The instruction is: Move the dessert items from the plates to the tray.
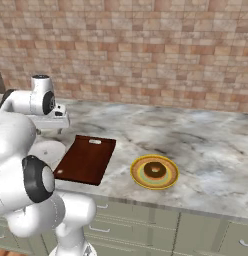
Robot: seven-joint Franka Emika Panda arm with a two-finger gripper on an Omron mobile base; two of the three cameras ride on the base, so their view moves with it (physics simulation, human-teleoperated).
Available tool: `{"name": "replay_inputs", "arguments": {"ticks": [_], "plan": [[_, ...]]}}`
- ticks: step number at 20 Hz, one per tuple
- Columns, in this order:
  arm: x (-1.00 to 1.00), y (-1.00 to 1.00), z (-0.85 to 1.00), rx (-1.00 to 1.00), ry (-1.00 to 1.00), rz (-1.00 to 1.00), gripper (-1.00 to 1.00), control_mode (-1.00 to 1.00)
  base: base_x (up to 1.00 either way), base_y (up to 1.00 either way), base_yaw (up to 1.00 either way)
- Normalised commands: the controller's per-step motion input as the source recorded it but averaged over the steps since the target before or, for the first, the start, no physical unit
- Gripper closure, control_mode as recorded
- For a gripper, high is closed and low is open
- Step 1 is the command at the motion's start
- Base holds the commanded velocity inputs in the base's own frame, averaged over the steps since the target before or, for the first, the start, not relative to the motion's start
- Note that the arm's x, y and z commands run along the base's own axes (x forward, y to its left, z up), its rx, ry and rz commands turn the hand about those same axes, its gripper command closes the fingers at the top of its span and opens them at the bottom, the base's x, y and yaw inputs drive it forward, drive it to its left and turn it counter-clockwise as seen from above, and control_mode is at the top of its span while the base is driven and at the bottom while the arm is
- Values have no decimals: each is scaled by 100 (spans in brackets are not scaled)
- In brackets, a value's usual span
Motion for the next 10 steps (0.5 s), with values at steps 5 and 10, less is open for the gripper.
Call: {"name": "replay_inputs", "arguments": {"ticks": [5, 10], "plan": [[45, 50, -38, 0, 3, 5, -100, -100, 0, 0, 0], [17, 45, -16, 0, 8, 5, -100, -100, 0, 0, 0]]}}
